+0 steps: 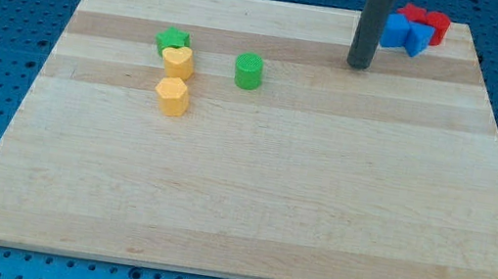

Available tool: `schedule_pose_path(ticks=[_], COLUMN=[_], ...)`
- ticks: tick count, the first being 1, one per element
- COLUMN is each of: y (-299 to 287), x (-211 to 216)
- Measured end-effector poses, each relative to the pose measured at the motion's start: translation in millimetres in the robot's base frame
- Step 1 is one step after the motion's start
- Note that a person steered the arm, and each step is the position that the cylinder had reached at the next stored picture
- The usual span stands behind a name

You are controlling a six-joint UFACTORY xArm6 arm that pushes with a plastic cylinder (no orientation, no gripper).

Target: Move the green circle to the center right

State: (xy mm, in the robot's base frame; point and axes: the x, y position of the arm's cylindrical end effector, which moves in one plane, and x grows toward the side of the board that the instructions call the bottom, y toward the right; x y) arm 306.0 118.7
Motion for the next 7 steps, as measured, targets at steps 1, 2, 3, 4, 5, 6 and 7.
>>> schedule_pose_path(ticks=[1,2,3,4,5,6,7], y=[-4,-38,-94,-150,-184,-180,-161], x=[0,3,3,3,6,23,34])
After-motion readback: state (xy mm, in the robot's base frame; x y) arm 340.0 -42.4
